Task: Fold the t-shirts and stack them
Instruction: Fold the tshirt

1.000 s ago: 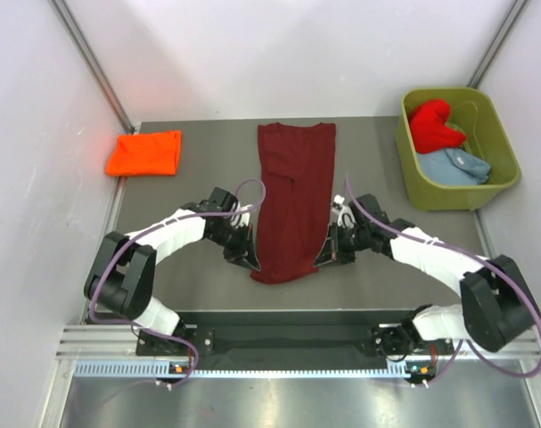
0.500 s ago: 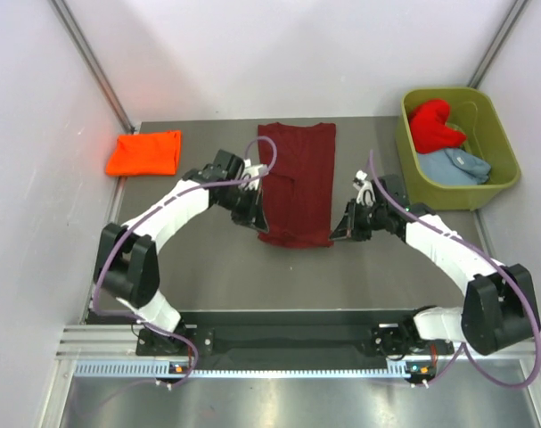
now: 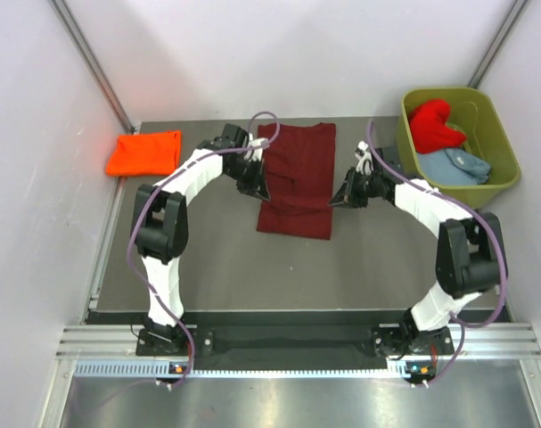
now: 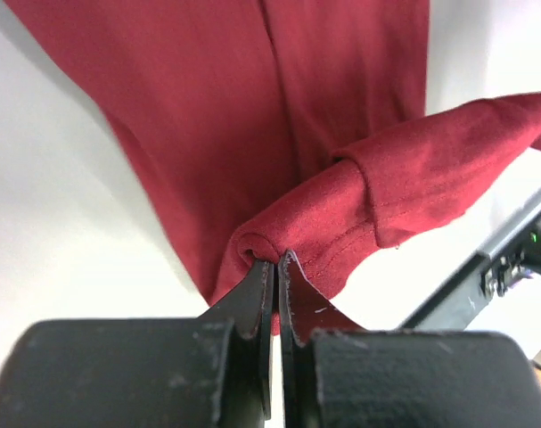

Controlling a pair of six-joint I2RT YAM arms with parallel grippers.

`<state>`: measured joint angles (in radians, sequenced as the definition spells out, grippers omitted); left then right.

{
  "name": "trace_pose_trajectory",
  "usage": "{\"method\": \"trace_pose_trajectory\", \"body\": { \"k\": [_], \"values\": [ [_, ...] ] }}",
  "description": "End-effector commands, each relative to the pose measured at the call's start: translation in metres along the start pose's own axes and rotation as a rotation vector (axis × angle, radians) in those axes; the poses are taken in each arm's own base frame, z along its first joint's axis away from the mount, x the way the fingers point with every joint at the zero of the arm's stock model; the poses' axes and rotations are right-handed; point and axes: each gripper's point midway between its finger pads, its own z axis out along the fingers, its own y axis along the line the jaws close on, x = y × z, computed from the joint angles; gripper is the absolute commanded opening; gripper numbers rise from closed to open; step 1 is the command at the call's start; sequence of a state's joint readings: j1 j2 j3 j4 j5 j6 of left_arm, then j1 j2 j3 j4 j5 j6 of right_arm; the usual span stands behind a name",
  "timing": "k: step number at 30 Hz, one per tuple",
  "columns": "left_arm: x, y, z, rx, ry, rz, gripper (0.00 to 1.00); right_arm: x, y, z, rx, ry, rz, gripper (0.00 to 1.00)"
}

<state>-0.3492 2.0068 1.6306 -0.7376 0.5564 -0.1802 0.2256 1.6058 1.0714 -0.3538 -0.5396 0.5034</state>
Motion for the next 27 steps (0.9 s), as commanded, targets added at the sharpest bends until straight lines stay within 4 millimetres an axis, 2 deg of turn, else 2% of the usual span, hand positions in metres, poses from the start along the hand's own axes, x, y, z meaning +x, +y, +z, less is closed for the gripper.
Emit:
{"method": "trace_pose_trajectory", "body": {
  "k": [1,2,3,5,15,21,22,23,25,26,27],
  "values": [
    [-0.036,0.007,-0.007,-0.007,-0.064,0.053,0.00,-0.048,0.013,0.002,-0.038,-0.106,-0.095,0.00],
    [-0.038,0.014,0.003,-0.010,-0.048,0.039,0.00,-0.055,0.012,0.006,-0.036,-0.107,-0.097,0.00],
    [-0.051,0.012,0.000,-0.007,-0.071,0.050,0.00,-0.059,0.011,0.008,-0.035,-0.110,-0.101,0.00],
    [-0.062,0.018,0.005,-0.007,-0.076,0.044,0.00,-0.069,0.008,0.016,-0.031,-0.116,-0.104,0.00],
    [-0.101,0.039,0.023,-0.032,-0.140,0.048,0.00,-0.108,0.003,0.046,-0.025,-0.141,-0.124,0.00],
    [-0.112,0.052,0.031,-0.055,-0.167,0.023,0.00,-0.119,-0.007,0.060,0.000,-0.145,-0.137,0.00],
    [-0.113,0.057,0.032,-0.075,-0.174,0.020,0.01,-0.120,-0.010,0.061,0.007,-0.148,-0.144,0.00],
    [-0.114,0.059,0.032,-0.087,-0.178,0.018,0.06,-0.122,-0.011,0.062,0.013,-0.151,-0.151,0.00],
    [-0.117,0.066,0.029,-0.114,-0.190,0.009,0.18,-0.125,-0.019,0.062,0.045,-0.163,-0.164,0.05],
    [-0.122,0.069,0.024,-0.141,-0.212,0.007,0.23,-0.127,-0.019,0.060,0.048,-0.172,-0.178,0.20],
    [-0.127,0.069,0.019,-0.153,-0.234,0.011,0.28,-0.130,-0.019,0.057,0.060,-0.183,-0.192,0.28]
  ]
}}
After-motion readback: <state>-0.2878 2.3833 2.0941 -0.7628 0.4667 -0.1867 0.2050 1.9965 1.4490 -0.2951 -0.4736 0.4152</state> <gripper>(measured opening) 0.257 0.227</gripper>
